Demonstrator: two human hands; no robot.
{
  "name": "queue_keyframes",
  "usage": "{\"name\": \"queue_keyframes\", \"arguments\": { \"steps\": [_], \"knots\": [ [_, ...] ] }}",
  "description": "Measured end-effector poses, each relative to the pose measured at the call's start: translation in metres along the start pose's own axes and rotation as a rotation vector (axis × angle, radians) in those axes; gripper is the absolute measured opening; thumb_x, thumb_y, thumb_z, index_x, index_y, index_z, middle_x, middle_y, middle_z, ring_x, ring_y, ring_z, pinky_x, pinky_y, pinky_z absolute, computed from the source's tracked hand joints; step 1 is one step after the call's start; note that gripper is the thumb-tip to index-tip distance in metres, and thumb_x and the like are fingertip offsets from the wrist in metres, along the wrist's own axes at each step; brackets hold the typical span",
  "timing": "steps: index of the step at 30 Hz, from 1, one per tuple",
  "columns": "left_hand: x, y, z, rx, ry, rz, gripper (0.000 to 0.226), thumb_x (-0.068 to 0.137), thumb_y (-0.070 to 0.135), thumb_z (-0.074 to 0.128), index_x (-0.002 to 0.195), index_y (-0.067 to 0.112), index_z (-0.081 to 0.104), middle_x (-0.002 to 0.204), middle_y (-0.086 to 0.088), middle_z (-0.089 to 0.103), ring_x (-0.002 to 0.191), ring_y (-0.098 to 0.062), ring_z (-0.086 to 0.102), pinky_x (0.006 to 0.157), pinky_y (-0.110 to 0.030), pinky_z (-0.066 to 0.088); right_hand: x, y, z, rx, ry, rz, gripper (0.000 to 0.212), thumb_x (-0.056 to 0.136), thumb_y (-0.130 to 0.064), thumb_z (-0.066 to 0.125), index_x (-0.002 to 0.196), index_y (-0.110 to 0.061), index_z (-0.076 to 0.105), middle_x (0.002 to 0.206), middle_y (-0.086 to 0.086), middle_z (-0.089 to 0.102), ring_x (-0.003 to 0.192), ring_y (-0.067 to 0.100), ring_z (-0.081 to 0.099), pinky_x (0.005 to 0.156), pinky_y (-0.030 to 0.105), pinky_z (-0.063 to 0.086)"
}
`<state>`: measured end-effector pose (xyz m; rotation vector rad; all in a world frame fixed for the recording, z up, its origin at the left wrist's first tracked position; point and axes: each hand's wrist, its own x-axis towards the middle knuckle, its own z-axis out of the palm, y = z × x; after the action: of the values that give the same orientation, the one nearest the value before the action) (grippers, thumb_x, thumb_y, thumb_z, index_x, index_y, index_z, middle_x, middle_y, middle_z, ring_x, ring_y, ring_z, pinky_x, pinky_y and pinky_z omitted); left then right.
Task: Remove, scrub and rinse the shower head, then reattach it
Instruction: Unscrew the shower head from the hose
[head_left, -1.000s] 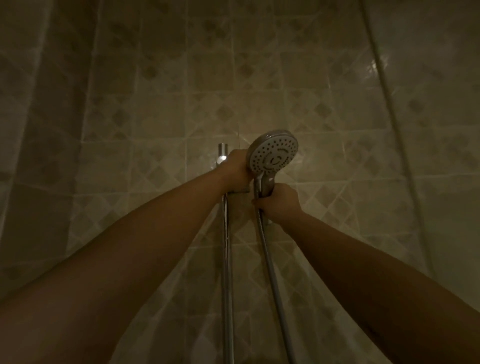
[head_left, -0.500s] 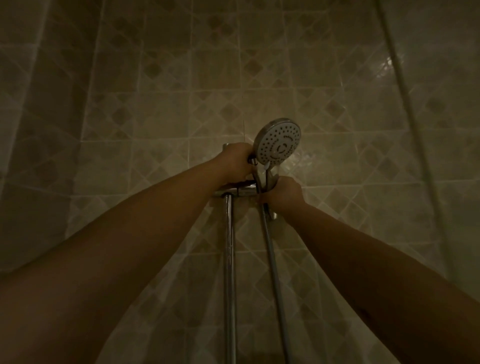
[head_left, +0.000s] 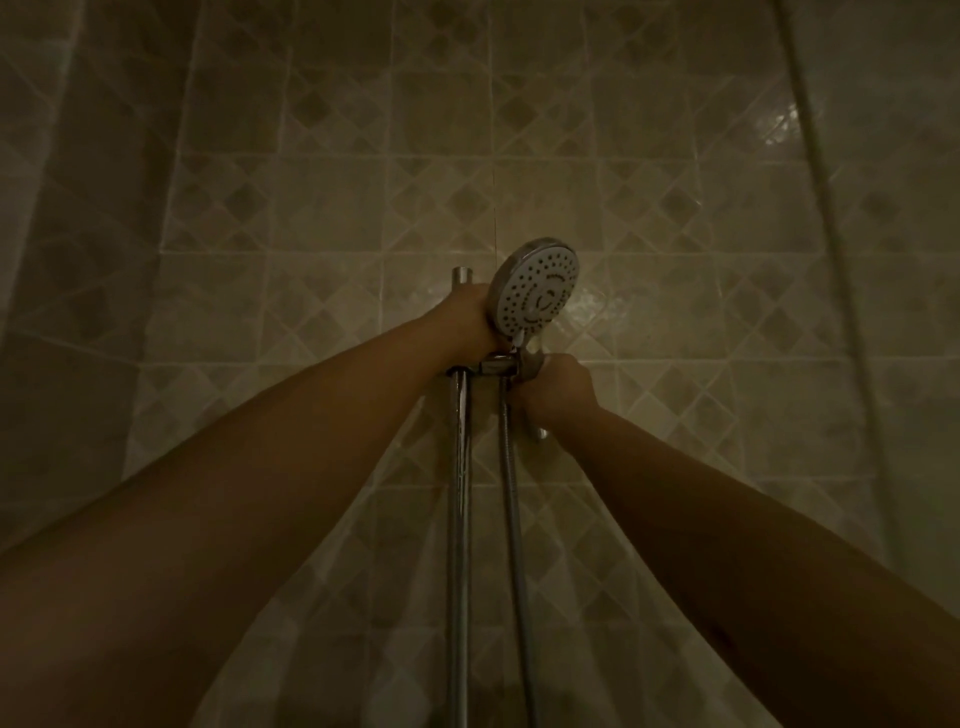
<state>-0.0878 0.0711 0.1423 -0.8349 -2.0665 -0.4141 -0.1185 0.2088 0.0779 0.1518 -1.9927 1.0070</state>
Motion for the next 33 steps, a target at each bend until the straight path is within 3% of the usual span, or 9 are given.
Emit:
{"name": "queue_keyframes", "arguments": {
  "steps": [3, 6, 12, 17, 20, 24, 28, 31, 33],
  "knots": [
    [-0.001, -0.002, 0.000, 0.021, -0.005, -0.052, 0.028, 0.086, 0.017, 0.070, 0.108, 0.000, 0.065, 0.107, -0.017, 0.069, 0.101, -0.030, 0.064, 0.072, -0.021, 0.041, 0.000, 0.002, -0.001, 0.009, -0.017, -0.003, 0.009, 0.071, -0.016, 0.072, 0.069, -0.017, 0.063, 0.071, 0.003, 0.067, 0.067, 0.018, 0.064, 0.057, 0.028, 0.052],
    [0.001, -0.001, 0.001, 0.102, -0.089, -0.002, 0.034, 0.091, 0.020, 0.064, 0.118, 0.001, 0.063, 0.116, -0.017, 0.066, 0.108, -0.030, 0.062, 0.091, -0.030, 0.049, -0.001, 0.007, -0.004, 0.006, -0.012, -0.013, 0.011, 0.071, -0.022, 0.075, 0.073, -0.014, 0.068, 0.074, 0.003, 0.068, 0.070, 0.017, 0.063, 0.065, 0.033, 0.054],
    [0.002, 0.004, 0.002, 0.304, -0.190, 0.025, 0.032, 0.100, 0.025, 0.048, 0.119, 0.005, 0.064, 0.119, -0.017, 0.063, 0.108, -0.030, 0.059, 0.095, -0.038, 0.046, -0.013, 0.019, -0.012, 0.102, 0.045, 0.032, 0.016, 0.068, -0.029, 0.080, 0.064, -0.020, 0.068, 0.058, -0.005, 0.063, 0.051, 0.004, 0.058, 0.042, 0.018, 0.039],
    [-0.001, 0.003, 0.009, 0.505, -0.274, 0.019, 0.033, 0.099, 0.029, 0.050, 0.120, 0.005, 0.059, 0.119, -0.015, 0.063, 0.106, -0.030, 0.060, 0.092, -0.041, 0.049, -0.027, 0.024, -0.021, 0.058, 0.023, 0.049, 0.021, 0.069, -0.032, 0.083, 0.073, -0.017, 0.069, 0.065, -0.005, 0.063, 0.060, 0.005, 0.059, 0.049, 0.021, 0.041],
    [-0.017, 0.001, 0.025, 0.490, -0.177, 0.013, 0.052, 0.095, 0.038, 0.050, 0.132, 0.002, 0.043, 0.134, -0.019, 0.050, 0.121, -0.037, 0.046, 0.100, -0.047, 0.042, -0.043, 0.027, -0.026, 0.066, 0.006, 0.060, 0.024, 0.069, -0.035, 0.083, 0.067, -0.017, 0.066, 0.064, -0.003, 0.064, 0.063, 0.011, 0.062, 0.051, 0.022, 0.043],
    [-0.085, 0.017, 0.076, 0.205, 0.009, 0.008, 0.084, 0.081, 0.039, 0.057, 0.149, 0.015, 0.014, 0.157, -0.008, 0.016, 0.139, -0.033, 0.018, 0.109, -0.049, 0.026, -0.075, 0.044, -0.032, 0.092, -0.020, 0.122, 0.028, 0.068, -0.038, 0.083, 0.062, -0.019, 0.064, 0.064, -0.001, 0.065, 0.059, 0.009, 0.061, 0.049, 0.024, 0.044],
    [-0.159, 0.042, 0.124, -0.509, -0.251, -0.137, 0.047, 0.083, 0.032, 0.066, 0.122, 0.022, 0.043, 0.120, -0.007, 0.057, 0.101, -0.018, 0.059, 0.081, -0.035, 0.051, -0.122, 0.072, -0.035, 0.078, -0.122, 0.247, 0.032, 0.069, -0.042, 0.081, 0.065, -0.014, 0.067, 0.058, -0.002, 0.065, 0.055, 0.011, 0.064, 0.052, 0.029, 0.053],
    [-0.196, 0.061, 0.157, -0.832, -0.367, -0.291, 0.066, 0.088, 0.011, 0.067, 0.144, 0.016, 0.033, 0.117, -0.005, 0.060, 0.094, -0.010, 0.065, 0.074, -0.021, 0.053, -0.164, 0.102, -0.035, 0.076, -0.174, 0.348, 0.037, 0.069, -0.042, 0.081, 0.072, -0.007, 0.069, 0.068, 0.008, 0.070, 0.064, 0.020, 0.068, 0.066, 0.040, 0.059],
    [-0.220, 0.078, 0.181, -1.159, -0.438, -0.442, 0.060, 0.093, 0.003, 0.058, 0.143, 0.019, 0.029, 0.114, -0.009, 0.060, 0.084, -0.009, 0.070, 0.067, -0.021, 0.056, -0.193, 0.126, -0.038, 0.082, -0.180, 0.408, 0.039, 0.070, -0.042, 0.080, 0.079, -0.005, 0.071, 0.077, 0.012, 0.073, 0.073, 0.024, 0.071, 0.071, 0.046, 0.061]
  ]
}}
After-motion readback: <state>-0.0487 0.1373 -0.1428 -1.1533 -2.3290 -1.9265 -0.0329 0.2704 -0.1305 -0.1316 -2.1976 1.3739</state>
